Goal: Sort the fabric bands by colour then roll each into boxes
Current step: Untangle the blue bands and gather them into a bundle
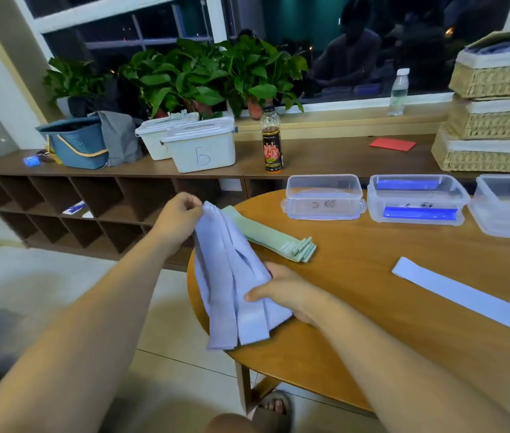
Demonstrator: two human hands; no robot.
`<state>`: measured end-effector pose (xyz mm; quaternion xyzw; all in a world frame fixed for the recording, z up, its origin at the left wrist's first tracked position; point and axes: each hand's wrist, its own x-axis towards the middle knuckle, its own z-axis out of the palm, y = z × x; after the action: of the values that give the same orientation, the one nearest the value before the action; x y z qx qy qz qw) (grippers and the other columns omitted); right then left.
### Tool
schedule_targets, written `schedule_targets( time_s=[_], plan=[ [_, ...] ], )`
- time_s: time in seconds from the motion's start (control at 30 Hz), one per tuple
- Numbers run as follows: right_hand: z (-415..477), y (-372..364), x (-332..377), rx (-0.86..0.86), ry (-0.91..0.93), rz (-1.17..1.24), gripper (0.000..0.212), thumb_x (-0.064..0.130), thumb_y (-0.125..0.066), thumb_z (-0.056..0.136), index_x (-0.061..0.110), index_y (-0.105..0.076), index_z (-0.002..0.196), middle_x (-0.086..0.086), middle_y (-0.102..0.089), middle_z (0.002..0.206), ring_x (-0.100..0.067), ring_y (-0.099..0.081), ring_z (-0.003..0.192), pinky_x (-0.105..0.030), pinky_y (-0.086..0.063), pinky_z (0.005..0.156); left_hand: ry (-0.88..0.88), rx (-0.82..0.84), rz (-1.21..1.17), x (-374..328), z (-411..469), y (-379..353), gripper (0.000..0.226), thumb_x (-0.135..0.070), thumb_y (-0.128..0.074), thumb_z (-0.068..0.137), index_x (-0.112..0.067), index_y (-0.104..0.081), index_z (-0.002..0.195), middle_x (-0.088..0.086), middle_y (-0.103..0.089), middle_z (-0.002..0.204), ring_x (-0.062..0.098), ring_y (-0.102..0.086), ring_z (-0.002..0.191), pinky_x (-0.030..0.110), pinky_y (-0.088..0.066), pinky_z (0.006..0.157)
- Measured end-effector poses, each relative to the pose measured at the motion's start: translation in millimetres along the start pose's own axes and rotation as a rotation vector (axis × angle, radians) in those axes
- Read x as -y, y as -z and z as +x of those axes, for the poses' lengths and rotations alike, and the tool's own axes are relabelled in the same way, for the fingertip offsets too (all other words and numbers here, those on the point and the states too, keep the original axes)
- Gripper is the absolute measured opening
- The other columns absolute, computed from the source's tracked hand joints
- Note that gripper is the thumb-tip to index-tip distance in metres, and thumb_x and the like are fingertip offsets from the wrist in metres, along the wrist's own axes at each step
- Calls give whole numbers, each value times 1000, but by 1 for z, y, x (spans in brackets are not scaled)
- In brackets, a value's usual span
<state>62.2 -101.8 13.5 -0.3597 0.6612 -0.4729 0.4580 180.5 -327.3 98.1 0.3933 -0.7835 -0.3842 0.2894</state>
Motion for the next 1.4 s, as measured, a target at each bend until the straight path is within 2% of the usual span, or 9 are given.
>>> schedule_targets(
  time_s=[0.17,0.23,0.33,0.5,0.63,0.8,1.07,1.27,1.4],
  plan=[
    [14,17,0,-225,96,-475,31,37,-75,83,23,-67,110,3,-70,102,-21,-67,94,-50,-59,88,132,-44,103,67,30,-41,6,-25,-60,102,-20,-61,98,10,-68,92,30,-68,84,34,-48,63],
    [6,15,-9,-227,179,-549,35,43,-69,90,34,-67,123,11,-69,122,-14,-63,111,-46,-56,100,166,-46,115,84,38,-50,2,-25,-59,103,-23,-60,102,9,-69,97,31,-68,88,35,-51,68],
    [-9,11,-36,-358,207,-668,65,58,-60,99,39,-41,158,17,-43,157,-11,-37,145,-37,-37,118,162,-38,145,92,39,-58,16,-27,-55,107,-24,-58,122,1,-68,111,21,-66,98,26,-47,73],
    [-15,7,-63,-526,254,-833,60,57,-50,102,38,-39,158,13,-31,166,-15,-34,148,-38,-36,118,203,-181,58,90,7,-57,26,-34,-42,113,-23,-51,135,-5,-60,116,18,-58,106,33,-46,87],
    [-27,13,-65,-576,269,-782,50,51,-55,101,32,-50,148,14,-45,152,-15,-46,136,-37,-44,111,205,-234,20,92,-35,-50,20,-33,-45,109,-22,-58,120,-6,-62,104,15,-62,99,29,-45,73],
    [-66,33,-62,-567,249,-772,43,49,-57,102,35,-54,142,17,-52,140,-13,-50,127,-37,-48,103,27,-125,207,79,-85,-61,11,-26,-60,105,-29,-61,116,-2,-59,119,18,-61,105,31,-56,80],
    [-166,120,-81,-730,129,-793,45,50,-55,104,34,-54,145,15,-54,144,-11,-53,130,-33,-51,103,-298,89,374,-14,-146,-150,13,-31,-58,102,-32,-71,100,-5,-63,106,18,-56,105,36,-55,85],
    [-240,182,-130,-864,60,-892,29,41,-63,99,34,-65,127,15,-62,127,-15,-59,120,-39,-50,97,-290,417,297,-86,-167,-269,18,-34,-59,103,-28,-70,116,-3,-65,111,21,-62,112,36,-54,92],
    [-272,192,-159,-935,21,-985,30,39,-65,95,38,-65,125,18,-61,132,-15,-55,127,-39,-44,104,-408,466,455,-108,-157,-320,57,-5,-45,97,-36,-54,145,-1,-54,137,24,-48,130,42,-49,105]
  ],
)
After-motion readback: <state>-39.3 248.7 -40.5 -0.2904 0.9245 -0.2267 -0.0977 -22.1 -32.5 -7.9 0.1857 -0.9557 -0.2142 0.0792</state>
